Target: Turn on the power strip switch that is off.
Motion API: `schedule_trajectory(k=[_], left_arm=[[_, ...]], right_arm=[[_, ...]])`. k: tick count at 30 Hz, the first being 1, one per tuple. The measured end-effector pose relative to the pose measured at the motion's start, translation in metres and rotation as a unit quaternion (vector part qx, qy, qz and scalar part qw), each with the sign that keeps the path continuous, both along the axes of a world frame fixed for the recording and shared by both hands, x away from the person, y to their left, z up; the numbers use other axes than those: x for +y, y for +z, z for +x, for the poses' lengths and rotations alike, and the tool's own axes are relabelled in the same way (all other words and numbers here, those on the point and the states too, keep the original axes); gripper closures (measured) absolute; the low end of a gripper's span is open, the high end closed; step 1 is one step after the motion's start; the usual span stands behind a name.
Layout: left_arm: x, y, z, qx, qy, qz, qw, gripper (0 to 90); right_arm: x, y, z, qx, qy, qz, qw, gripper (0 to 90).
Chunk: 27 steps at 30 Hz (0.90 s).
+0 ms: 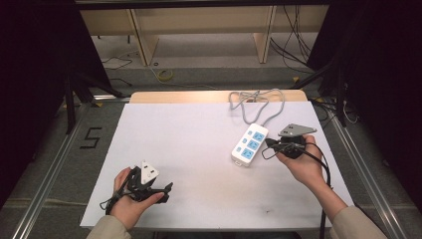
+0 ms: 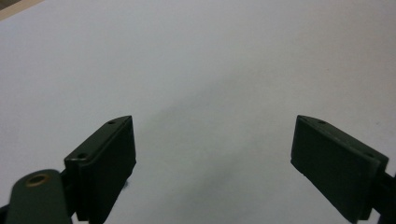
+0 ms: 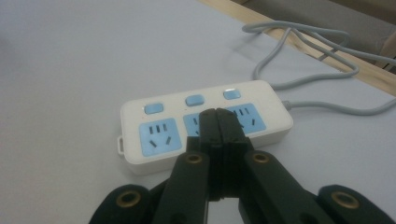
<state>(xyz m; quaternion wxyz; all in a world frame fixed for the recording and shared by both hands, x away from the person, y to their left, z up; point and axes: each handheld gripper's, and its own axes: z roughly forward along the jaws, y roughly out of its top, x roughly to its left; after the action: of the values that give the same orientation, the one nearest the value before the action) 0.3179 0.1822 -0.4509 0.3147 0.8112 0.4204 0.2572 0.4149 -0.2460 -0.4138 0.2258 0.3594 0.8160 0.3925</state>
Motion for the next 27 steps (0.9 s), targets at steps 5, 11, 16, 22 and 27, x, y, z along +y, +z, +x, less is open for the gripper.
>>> schedule_trajectory(k=[5, 11, 16, 22, 27], left_arm=[[0.0, 0.0, 0.0, 0.0, 0.0, -0.001, 1.0, 13.6], [0.0, 0.0, 0.0, 0.0, 0.0, -0.001, 1.0, 13.6], [0.0, 0.0, 0.0, 0.001, -0.001, 0.0, 1.0, 13.7], [0.0, 0.001, 0.0, -0.003, 0.002, -0.002, 1.0, 14.0], [0.0, 0.0, 0.0, -0.002, 0.002, -0.002, 1.0, 14.1]], right_arm=[[0.004, 0.0, 0.004, 0.003, 0.002, -0.003, 1.0, 90.0], [0.008, 0.0, 0.009, 0.006, 0.004, -0.004, 1.0, 90.0], [0.009, -0.001, 0.011, 0.008, 0.003, -0.006, 0.9999, 90.0], [0.012, -0.001, 0.016, 0.008, 0.002, -0.006, 0.9999, 90.0], [0.016, -0.003, 0.02, 0.012, 0.004, -0.008, 0.9999, 90.0]])
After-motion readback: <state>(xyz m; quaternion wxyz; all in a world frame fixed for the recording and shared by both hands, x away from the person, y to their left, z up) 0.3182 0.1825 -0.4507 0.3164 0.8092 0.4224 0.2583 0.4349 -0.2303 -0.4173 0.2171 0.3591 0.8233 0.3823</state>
